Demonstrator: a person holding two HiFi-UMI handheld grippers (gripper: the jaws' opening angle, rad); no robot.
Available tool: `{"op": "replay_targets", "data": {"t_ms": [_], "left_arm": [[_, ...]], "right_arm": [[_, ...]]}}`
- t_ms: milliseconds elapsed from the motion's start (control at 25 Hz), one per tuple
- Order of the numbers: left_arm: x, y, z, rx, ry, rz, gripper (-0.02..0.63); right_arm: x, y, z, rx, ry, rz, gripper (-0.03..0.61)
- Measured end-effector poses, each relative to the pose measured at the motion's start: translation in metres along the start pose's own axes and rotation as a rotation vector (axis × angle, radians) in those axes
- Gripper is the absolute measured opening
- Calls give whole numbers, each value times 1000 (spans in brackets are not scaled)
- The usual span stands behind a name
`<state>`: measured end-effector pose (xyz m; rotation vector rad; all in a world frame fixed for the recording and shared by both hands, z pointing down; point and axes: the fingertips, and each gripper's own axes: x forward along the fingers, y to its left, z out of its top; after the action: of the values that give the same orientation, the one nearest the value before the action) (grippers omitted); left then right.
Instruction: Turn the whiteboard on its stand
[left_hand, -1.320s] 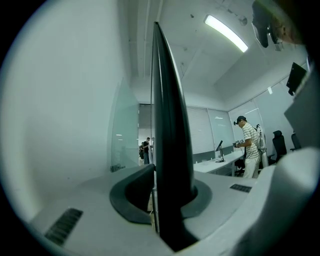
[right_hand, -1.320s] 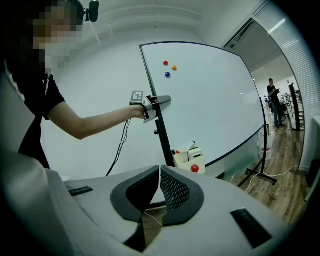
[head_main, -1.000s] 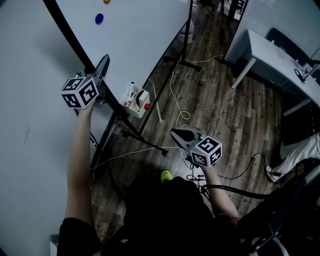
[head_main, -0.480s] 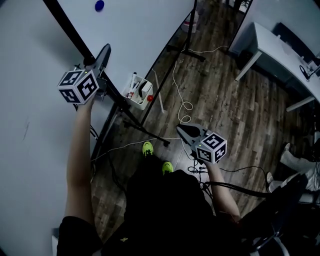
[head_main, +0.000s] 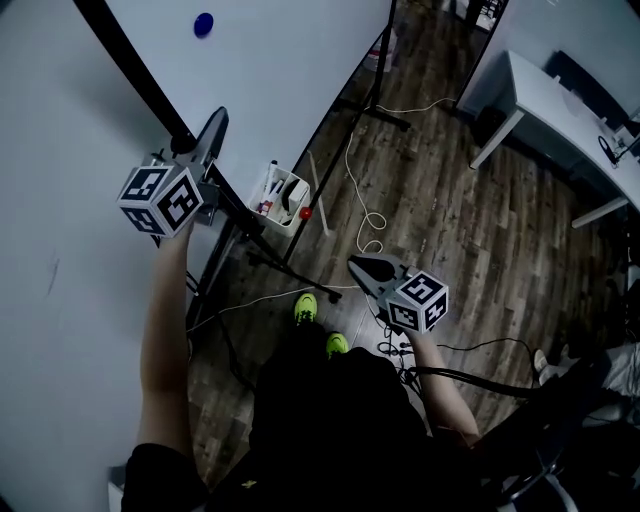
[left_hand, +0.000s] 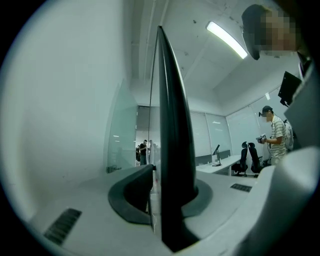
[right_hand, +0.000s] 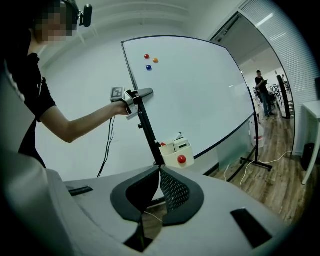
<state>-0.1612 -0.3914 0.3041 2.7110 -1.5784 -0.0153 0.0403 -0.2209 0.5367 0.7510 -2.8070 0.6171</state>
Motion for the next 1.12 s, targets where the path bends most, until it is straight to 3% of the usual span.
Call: {"op": "replay_targets", "data": {"t_ms": [160, 360, 560, 800, 960, 1120], "left_arm": [[-2, -3, 5, 50, 5, -1, 81], [0, -9, 1, 148, 6, -68, 118], [0, -10, -1, 79, 4, -90, 120], [-1, -12, -1, 103, 3, -98, 120], [-4, -12, 0, 37, -29, -113, 120], [-2, -14, 0, 98, 4, -104, 120]], "right_arm": [[12, -4, 2, 10, 16, 5, 26], [36, -19, 17, 2, 16, -10, 26], [58, -27, 37, -16, 15, -17, 26], [69, -37, 53, -27, 7, -56, 26], [66, -49, 61, -24, -8, -110, 26], [58, -66, 74, -20, -35, -186, 26]]}}
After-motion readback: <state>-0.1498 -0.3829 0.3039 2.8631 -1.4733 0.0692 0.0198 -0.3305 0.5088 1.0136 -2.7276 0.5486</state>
